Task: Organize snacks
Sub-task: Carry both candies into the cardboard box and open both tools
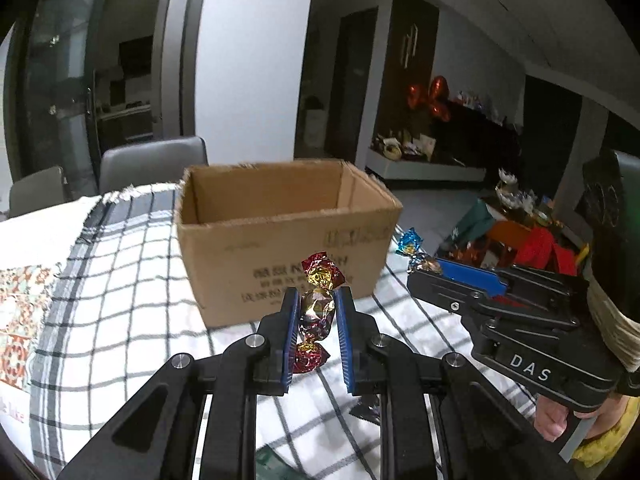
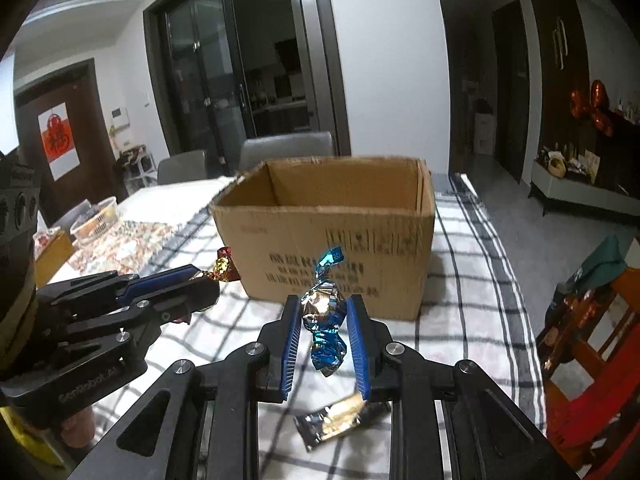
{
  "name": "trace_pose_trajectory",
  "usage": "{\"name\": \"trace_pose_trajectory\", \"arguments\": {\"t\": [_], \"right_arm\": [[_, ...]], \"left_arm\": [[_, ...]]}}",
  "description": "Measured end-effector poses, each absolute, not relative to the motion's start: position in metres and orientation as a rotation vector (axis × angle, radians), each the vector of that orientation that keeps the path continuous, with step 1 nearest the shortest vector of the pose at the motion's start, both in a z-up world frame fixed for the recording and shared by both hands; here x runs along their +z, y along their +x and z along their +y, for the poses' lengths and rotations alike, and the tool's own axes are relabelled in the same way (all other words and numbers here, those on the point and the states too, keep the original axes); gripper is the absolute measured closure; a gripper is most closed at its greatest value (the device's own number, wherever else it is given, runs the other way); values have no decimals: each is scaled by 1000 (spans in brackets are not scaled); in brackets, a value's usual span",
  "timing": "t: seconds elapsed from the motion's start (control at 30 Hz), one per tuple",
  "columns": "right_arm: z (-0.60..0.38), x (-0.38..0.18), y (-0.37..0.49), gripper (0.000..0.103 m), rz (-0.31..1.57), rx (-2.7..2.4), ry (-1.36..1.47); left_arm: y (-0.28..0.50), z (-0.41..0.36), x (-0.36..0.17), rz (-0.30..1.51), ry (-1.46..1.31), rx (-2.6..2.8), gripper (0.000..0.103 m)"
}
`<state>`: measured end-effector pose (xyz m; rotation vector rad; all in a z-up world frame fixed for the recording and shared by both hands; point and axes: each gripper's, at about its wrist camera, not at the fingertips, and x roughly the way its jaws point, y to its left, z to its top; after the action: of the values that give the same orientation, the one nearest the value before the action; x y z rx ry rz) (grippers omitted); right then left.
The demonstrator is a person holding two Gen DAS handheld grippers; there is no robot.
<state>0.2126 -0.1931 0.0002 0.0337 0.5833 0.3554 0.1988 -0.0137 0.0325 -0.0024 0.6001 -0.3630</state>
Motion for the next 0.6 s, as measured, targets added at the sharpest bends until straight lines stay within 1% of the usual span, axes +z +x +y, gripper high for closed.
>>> {"name": "trace_pose_trajectory", "arguments": {"t": [0.33, 0.6], "right_arm": [[-185, 35, 220, 78, 500, 364, 54], [-184, 58, 240, 78, 451, 348, 46]], "left_arm": [[205, -4, 72, 505, 4, -345, 84], [227, -6, 92, 459, 19, -338, 84]]}}
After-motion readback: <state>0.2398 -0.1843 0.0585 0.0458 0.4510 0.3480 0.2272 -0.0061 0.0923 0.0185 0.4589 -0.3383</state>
